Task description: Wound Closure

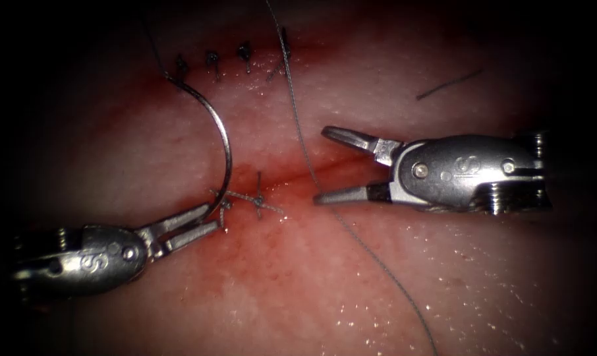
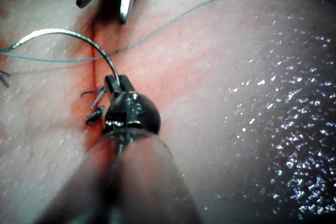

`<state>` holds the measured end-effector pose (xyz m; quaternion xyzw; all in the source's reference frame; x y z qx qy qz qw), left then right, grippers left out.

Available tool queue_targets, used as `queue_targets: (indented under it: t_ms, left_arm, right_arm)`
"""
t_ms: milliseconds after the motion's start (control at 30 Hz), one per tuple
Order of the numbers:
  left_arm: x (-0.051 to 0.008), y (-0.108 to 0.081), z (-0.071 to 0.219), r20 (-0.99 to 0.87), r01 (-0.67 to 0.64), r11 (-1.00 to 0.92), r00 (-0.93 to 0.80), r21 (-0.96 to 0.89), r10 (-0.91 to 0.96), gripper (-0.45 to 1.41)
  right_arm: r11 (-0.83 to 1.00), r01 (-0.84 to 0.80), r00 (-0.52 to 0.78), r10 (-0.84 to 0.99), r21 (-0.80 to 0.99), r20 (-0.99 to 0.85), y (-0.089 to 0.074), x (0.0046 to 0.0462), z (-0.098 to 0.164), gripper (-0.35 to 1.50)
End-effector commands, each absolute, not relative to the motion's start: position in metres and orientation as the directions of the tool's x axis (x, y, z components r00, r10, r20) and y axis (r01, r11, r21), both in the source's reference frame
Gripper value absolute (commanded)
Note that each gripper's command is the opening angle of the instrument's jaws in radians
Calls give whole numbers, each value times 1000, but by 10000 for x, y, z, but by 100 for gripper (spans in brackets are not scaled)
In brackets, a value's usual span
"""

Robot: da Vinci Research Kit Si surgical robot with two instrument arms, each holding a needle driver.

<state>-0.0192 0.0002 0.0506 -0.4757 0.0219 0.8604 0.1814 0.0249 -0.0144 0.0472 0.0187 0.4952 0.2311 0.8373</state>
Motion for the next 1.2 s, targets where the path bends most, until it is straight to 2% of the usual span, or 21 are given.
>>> queue_targets:
  t_ms: [33,100,167,200,233,400,567,633,700,833,1100,1200]
  left_arm:
    - [-199,-3,511,-826,-334,-933,-482,-136,293,-45]
    - [-199,-3,511,-824,-337,-932,-485,-133,294,-45]
    - [-199,-3,511,-820,-344,-930,-490,-129,295,-45]
    - [-200,-3,511,-818,-349,-929,-493,-127,297,-45]
    - [-200,-3,511,-817,-351,-928,-494,-125,297,-45]
    - [-207,-3,509,-796,-405,-910,-521,-90,310,-45]
    - [-220,-5,510,-776,-476,-879,-544,-25,318,-45]
    - [-227,-6,510,-759,-502,-865,-564,2,325,-45]
    - [-233,-7,510,-746,-525,-851,-573,16,340,-45]
    - [-245,-12,512,-719,-552,-832,-601,57,350,-45]
    - [-256,-18,521,-655,-610,-775,-655,164,377,-45]
    - [-257,-19,521,-650,-613,-771,-660,174,377,-45]
  right_arm:
    - [893,-367,401,404,260,-822,-147,257,477,74]
    - [895,-367,405,398,253,-823,-143,260,476,77]
    - [896,-368,408,397,250,-822,-140,262,475,104]
    - [896,-367,407,396,250,-823,-141,262,475,106]
    - [898,-365,409,391,245,-824,-142,262,474,101]
    - [894,-368,404,403,257,-821,-144,264,471,99]
    - [813,-461,357,536,355,-765,-150,269,466,91]
    - [732,-521,300,638,439,-709,-152,270,463,64]
    - [690,-555,274,680,465,-681,-154,273,460,57]
    - [632,-591,237,730,501,-641,-157,276,449,65]
    - [562,-638,213,786,526,-581,-158,280,416,52]
    - [551,-651,233,800,522,-553,-157,280,404,55]
